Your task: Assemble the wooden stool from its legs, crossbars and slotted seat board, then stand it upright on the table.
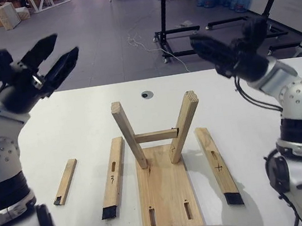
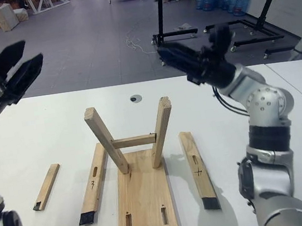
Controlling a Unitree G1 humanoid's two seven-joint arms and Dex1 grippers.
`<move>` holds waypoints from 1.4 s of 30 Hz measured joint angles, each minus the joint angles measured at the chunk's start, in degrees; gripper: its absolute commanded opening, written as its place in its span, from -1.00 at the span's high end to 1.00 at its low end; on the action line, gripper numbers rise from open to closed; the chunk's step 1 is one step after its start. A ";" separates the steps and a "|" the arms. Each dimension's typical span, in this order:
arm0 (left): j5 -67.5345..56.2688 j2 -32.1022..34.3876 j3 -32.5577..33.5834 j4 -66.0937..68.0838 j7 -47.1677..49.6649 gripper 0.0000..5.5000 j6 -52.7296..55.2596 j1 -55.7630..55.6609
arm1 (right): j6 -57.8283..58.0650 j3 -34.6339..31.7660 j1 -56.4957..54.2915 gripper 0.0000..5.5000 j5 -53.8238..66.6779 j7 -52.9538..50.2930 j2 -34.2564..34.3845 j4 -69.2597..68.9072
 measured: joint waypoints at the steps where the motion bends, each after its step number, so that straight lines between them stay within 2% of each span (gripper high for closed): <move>1: -2.75 -1.47 -1.62 -1.94 1.58 -0.49 1.64 -1.78 | 0.01 0.21 -1.85 -0.12 1.06 -1.19 0.88 -0.81; 5: -10.56 -3.83 -4.16 -5.04 5.06 -0.49 6.26 -4.12 | -0.13 0.04 -4.28 -0.12 3.11 -3.42 1.29 -1.25; 8: -11.09 -4.76 -7.80 -2.01 4.41 -0.49 8.63 -3.51 | -0.27 1.80 -3.54 -0.12 2.92 -3.50 2.36 -1.76; 11: -6.81 -7.09 -15.48 4.34 1.47 -0.49 10.42 4.03 | 0.76 9.97 5.30 -0.12 0.13 -0.68 5.11 -2.26; 14: -3.21 -6.46 -18.89 4.87 -2.27 -0.49 7.35 5.37 | -3.39 15.25 9.55 -0.12 -4.92 4.05 3.52 -4.82; 23: -0.71 -6.39 -21.00 0.42 -1.81 -0.49 4.55 6.71 | -5.91 15.49 10.12 -0.12 -6.62 3.71 2.66 -4.88; 28: -2.13 -7.31 -16.20 -2.96 5.14 -0.49 5.91 5.47 | -3.51 10.89 8.69 -0.12 -1.50 -1.29 5.12 -3.73; 30: -4.11 -4.99 -9.51 -4.93 8.50 -0.49 6.01 3.78 | -2.41 6.91 6.93 -0.12 2.45 -4.53 5.54 -2.77; 33: -5.81 3.02 2.76 -7.70 9.93 -0.49 5.17 3.95 | -2.45 1.27 5.10 -0.12 5.52 -8.40 4.18 -2.50; 35: -5.35 6.09 8.81 -8.57 9.98 -0.49 5.73 10.23 | -2.52 -0.01 5.67 -0.12 5.70 -10.14 3.89 -2.03; 37: 1.21 8.41 12.23 -6.54 10.72 -0.49 7.27 23.99 | -2.61 -0.40 7.71 -0.12 5.24 -11.66 3.68 -2.45; 40: 8.11 6.40 11.83 -3.82 10.69 -0.49 7.52 41.10 | -2.64 -0.52 11.02 -0.12 4.78 -13.52 3.68 -4.24; 42: 11.86 1.69 8.43 -1.35 10.87 -0.49 6.95 50.18 | -2.62 -0.67 13.41 -0.12 4.62 -14.99 3.56 -5.58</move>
